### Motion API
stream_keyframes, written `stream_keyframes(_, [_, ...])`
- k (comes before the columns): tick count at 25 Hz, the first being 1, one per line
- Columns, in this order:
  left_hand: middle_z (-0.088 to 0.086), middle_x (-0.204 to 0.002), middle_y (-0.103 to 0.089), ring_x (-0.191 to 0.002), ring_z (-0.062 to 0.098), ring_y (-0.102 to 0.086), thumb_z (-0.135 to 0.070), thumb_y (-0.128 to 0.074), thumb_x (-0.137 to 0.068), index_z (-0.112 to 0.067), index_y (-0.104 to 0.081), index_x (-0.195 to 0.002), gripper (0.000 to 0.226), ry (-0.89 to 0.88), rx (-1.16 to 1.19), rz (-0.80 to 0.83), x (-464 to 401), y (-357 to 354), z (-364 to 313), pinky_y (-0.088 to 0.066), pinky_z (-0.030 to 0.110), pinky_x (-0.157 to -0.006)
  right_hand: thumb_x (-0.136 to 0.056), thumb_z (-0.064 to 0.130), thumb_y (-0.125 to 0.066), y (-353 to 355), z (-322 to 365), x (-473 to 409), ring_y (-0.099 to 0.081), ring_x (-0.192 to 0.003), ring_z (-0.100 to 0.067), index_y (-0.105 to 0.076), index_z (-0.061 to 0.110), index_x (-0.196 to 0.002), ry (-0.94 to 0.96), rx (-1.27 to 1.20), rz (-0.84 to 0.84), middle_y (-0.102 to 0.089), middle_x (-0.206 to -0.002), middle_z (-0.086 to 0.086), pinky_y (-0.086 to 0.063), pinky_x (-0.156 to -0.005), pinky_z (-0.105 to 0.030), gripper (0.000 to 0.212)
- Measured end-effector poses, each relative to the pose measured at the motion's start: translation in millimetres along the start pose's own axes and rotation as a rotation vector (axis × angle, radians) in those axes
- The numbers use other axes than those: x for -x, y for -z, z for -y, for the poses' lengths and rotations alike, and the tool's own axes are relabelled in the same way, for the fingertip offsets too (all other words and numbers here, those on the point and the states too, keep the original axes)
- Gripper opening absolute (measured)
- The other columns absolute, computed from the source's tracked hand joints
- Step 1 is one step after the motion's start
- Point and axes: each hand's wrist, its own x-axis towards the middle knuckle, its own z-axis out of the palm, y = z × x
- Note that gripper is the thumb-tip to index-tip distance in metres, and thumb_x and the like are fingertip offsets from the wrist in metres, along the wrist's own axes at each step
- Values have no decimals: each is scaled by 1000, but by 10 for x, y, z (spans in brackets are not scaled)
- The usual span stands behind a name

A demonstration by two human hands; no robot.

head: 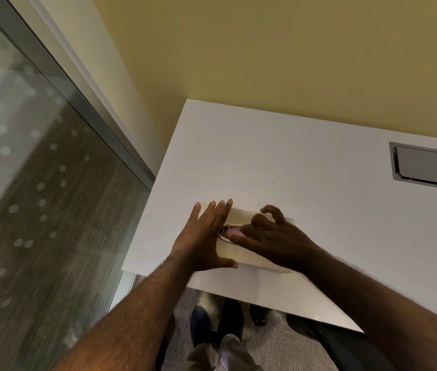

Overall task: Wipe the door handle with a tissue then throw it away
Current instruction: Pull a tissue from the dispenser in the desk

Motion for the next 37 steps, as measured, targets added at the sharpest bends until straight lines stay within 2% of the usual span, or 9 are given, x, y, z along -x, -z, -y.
stream_keyframes(6, [-2, -169, 0, -154, 24, 2, -79, -70, -61, -35, 19, -153, 136, 21, 6, -3, -8, -1, -37, 18, 41, -115, -74, 15, -76, 229, -31, -38, -49, -89, -22, -48, 22, -124, -9, 67, -104, -70, -98, -2, -30, -91, -41, 58])
stream_keyframes(14, [-4, -169, 0, -154, 21, 6, -73, -76, -61, -36, 13, -155, 134, 68, 55, -5, -5, 20, -81, 30, 31, -106, -95, 12, -33, 408, -85, -129, -43, -90, -23, -46, 20, -124, -32, 91, -182, -71, -99, -3, -30, -85, -42, 33])
stream_keyframes(18, [-6, -169, 7, -153, 18, 14, -71, -74, -66, -36, 4, -158, 126, 87, 88, 73, -2, 114, -58, 36, 29, -102, -87, 21, -56, 579, -145, -362, -62, -77, -27, -49, 19, -120, -69, 18, -256, -72, -99, -5, -31, -82, -41, 33])
stream_keyframes(21, [-6, -168, 13, -152, 14, 13, -83, -66, -61, -35, 5, -158, 129, 90, 121, 42, 50, 235, -39, 29, 35, -111, -79, 36, -75, 689, -200, -487, -63, -79, -27, -52, 17, -121, -140, -40, -348, -72, -100, -4, -36, -83, -42, 52])
stream_keyframes(25, [-16, -166, 12, -149, 2, 9, -96, -53, -56, -38, 9, -157, 132, 196, 360, -131, 368, 362, -13, 23, 29, -112, -74, 26, -75, 793, -45, -699, -61, -86, -27, -45, 17, -129, -156, -200, -342, -70, -108, -5, -28, -88, -41, 63])
stream_keyframes(28, [-17, -167, 3, -149, -2, 4, -94, -47, -64, -37, 1, -158, 119, 277, 418, -206, 748, 413, 22, 17, 34, -118, -78, 19, -63, 857, 216, -997, -64, -88, -28, -41, 21, -132, -143, -298, -296, -70, -109, -5, -26, -91, -39, 58])
stream_keyframes(32, [-11, -161, -28, -149, 6, -23, -68, -35, -88, -28, -26, -155, 78, 383, 445, -344, 1335, 475, 95, 11, 42, -123, -64, 16, -85, 943, 709, -1415, -64, -88, -27, -38, 21, -135, -103, -453, -252, -70, -101, -5, -36, -93, -40, 85])
stream_keyframes(34, [-8, -163, -25, -151, 9, -19, -50, -31, -98, -21, -32, -155, 64, 445, 405, -404, 1683, 445, 178, 11, 41, -123, -62, 3, -84, 969, 988, -1569, -60, -87, -25, -36, 23, -138, -85, -517, -233, -66, -98, -1, -29, -93, -37, 92])
stream_keyframes(37, [-4, -168, -14, -154, 14, -7, -35, -31, -102, -19, -38, -152, 53, 574, 356, -468, 2316, 311, 303, 14, 36, -120, -72, 7, -78, 1037, 1485, -1768, -57, -93, -18, -34, 27, -138, -45, -662, -229, -64, -103, 4, -24, -93, -30, 82])
